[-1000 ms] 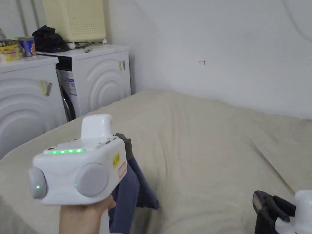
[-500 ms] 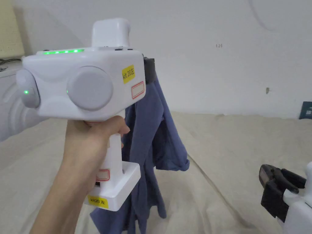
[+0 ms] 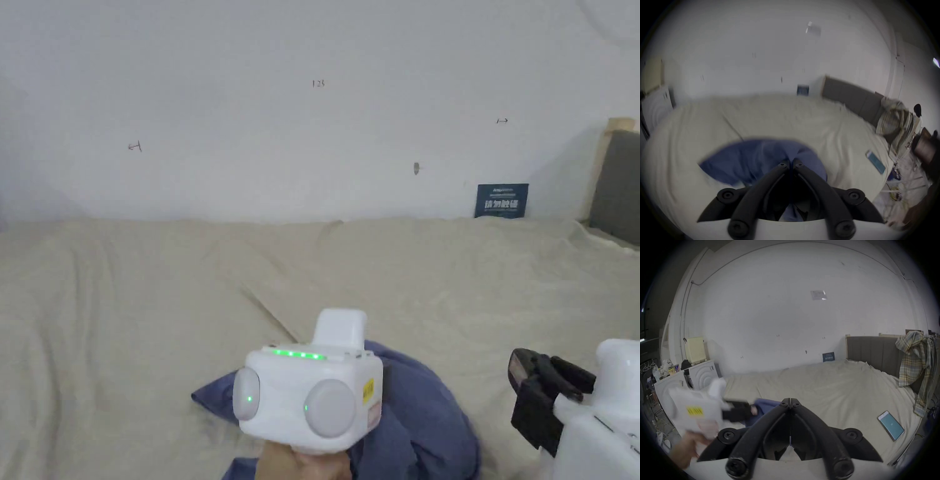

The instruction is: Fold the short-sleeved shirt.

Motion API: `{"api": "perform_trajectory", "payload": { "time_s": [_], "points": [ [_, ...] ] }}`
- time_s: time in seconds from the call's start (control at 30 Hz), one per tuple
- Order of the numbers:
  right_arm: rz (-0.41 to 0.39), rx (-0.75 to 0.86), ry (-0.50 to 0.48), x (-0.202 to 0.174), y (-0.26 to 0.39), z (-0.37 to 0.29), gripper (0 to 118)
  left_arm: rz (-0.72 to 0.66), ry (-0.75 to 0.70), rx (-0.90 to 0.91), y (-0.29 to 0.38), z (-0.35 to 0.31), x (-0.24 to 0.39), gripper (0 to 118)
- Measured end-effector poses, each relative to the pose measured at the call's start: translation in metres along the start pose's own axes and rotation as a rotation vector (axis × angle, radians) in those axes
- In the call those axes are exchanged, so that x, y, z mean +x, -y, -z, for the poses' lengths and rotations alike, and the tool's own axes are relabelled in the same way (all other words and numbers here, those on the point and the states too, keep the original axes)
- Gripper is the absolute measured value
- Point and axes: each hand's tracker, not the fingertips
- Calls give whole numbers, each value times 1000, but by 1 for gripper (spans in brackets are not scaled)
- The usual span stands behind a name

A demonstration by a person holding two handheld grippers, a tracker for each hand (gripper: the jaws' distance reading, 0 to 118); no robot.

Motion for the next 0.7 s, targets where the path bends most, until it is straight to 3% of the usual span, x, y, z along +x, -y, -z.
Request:
{"api": "perform_trajectory", "payload": {
  "time_s": [0.13, 0.4, 0.43, 0.47, 0.53, 0.57, 0.7],
  "points": [
    [-5, -60, -2, 2, 13, 13, 0, 20, -33, -91, 41, 29, 0, 2],
    [-6, -90, -10, -1, 19, 23, 0, 10, -2, -70, 26, 18, -13, 4],
    [-12, -91, -12, -3, 19, 23, 0, 5, 2, -66, 25, 14, -15, 17],
    [-19, -91, -15, -5, 19, 22, 0, -9, 14, -50, 23, 8, -19, 42],
    [-28, -92, -25, -9, 19, 21, 0, -60, 33, -27, 18, -3, -24, 111],
    [-31, -92, -32, -11, 19, 20, 0, -79, 43, -2, 16, -13, -28, 118],
    [-44, -87, -56, -23, 19, 17, 0, -74, 66, 82, 8, -66, -46, 118]
  ]
}}
